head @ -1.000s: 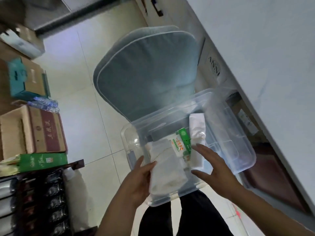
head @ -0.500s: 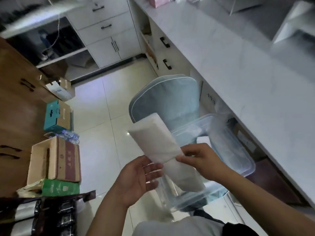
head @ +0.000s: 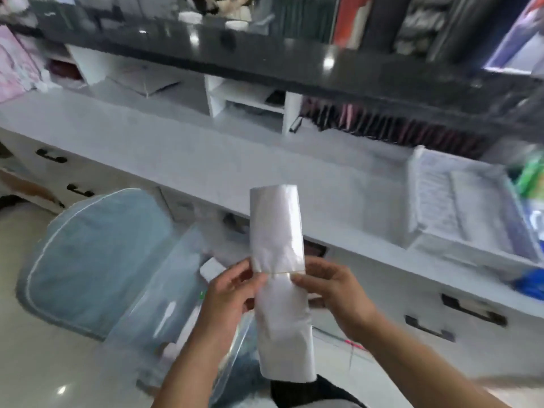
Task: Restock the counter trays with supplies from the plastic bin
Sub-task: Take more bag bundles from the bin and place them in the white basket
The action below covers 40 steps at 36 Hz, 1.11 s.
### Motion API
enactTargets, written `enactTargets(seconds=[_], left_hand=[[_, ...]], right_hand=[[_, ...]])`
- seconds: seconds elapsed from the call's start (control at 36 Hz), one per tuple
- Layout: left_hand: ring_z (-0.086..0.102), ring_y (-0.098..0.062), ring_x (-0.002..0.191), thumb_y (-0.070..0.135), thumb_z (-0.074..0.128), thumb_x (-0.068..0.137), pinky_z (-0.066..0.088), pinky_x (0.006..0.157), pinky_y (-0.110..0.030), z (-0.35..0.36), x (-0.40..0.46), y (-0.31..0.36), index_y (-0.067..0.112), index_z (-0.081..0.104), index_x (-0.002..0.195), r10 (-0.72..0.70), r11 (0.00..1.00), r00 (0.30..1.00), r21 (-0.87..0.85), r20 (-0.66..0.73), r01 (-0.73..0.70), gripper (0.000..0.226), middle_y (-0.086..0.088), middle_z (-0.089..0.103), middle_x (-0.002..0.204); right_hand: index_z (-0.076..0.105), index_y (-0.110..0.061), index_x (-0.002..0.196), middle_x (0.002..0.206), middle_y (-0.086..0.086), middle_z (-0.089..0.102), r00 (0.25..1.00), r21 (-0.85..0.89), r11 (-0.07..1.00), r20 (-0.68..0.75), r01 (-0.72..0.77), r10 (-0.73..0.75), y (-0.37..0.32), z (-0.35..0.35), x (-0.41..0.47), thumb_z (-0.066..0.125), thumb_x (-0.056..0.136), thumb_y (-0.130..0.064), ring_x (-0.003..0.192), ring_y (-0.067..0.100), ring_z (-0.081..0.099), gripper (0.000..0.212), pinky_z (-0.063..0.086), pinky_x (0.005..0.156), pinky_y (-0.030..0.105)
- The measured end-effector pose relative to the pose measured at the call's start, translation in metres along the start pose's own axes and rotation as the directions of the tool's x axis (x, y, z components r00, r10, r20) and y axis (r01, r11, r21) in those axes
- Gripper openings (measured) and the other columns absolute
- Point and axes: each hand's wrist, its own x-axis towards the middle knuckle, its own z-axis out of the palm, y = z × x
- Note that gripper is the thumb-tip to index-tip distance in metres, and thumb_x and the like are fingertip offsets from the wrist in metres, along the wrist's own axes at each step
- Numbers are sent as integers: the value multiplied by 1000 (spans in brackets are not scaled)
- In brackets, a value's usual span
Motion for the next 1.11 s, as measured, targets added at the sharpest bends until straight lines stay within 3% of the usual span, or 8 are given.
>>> enactTargets(seconds=[0.14, 0.33, 0.53, 0.69, 0.86, 0.94, 1.06, 1.11], left_hand=[[74, -22, 96, 30, 78, 75, 58, 72, -30, 70, 5, 8, 26, 75, 113, -17, 1000, 980, -15, 199, 20, 38, -6, 77, 107], [73, -20, 85, 20, 72, 83, 55, 64, -27, 145, 26, 21, 30, 77, 108, 4, 1000, 963, 6, 271, -5, 28, -6, 79, 102], [72, -29, 105, 21, 82, 77, 58, 87, -49, 203, 81, 32, 60, 47, 131, -145, 978, 837, 207, 527, 39, 76, -9, 75, 114], [72, -37, 102, 10, 81, 77, 59, 74, -44, 282, 149, 43, 57, 55, 125, -195, 969, 799, 239, 569, 66, 72, -16, 74, 113], [75, -27, 94, 11, 77, 79, 59, 65, -34, 356, 220, 43, 45, 54, 128, -180, 963, 847, 266, 499, 48, 64, -9, 77, 105], [75, -26, 92, 7, 72, 86, 59, 65, -32, 377, 248, 36, 32, 58, 130, -138, 979, 940, 185, 311, 83, 52, -9, 76, 105], [63, -13, 110, 15, 69, 91, 54, 93, -36, 388, 270, 14, 38, 53, 130, -151, 920, 976, 383, 160, 80, 49, 2, 62, 125], [64, -13, 111, 20, 66, 93, 56, 93, -38, 390, 275, 4, 37, 50, 136, -267, 874, 947, 459, 177, 161, 49, 5, 61, 129]], right_hand=[[74, -13, 106, 99, 16, 75, 991, 17, 1000, -132, 9, -7, -19, -58, -41, 73, 84, -16, 82, 26, 71, 22, 57, 64, 35], [73, -13, 109, 104, 20, 73, 976, -1, 1000, -214, 31, -31, -43, -126, -45, 71, 86, -15, 84, 28, 71, 23, 56, 63, 34], [75, -15, 102, 98, 14, 75, 959, 63, 997, -283, 40, -21, -67, -199, -5, 71, 85, -15, 81, 27, 71, 18, 59, 68, 41], [72, -19, 109, 102, 15, 74, 967, 122, 991, -256, 52, -19, -92, -291, 30, 74, 80, -7, 85, 27, 71, 31, 57, 63, 38], [66, -25, 117, 102, 16, 74, 968, 208, 978, -243, -15, 66, -106, -373, 67, 69, 79, 4, 81, 29, 70, 47, 56, 60, 35], [63, -22, 116, 91, 12, 74, 932, 314, 948, -325, -55, 162, -111, -405, 85, 67, 82, 5, 70, 23, 68, 44, 55, 56, 32], [59, -23, 123, 99, 16, 71, 888, 304, 947, -402, -100, 223, -109, -439, 107, 63, 84, 8, 82, 30, 65, 50, 54, 76, 45], [58, -24, 123, 99, 18, 73, 881, 290, 949, -408, -124, 240, -107, -449, 119, 64, 83, 9, 80, 30, 68, 51, 57, 70, 42]])
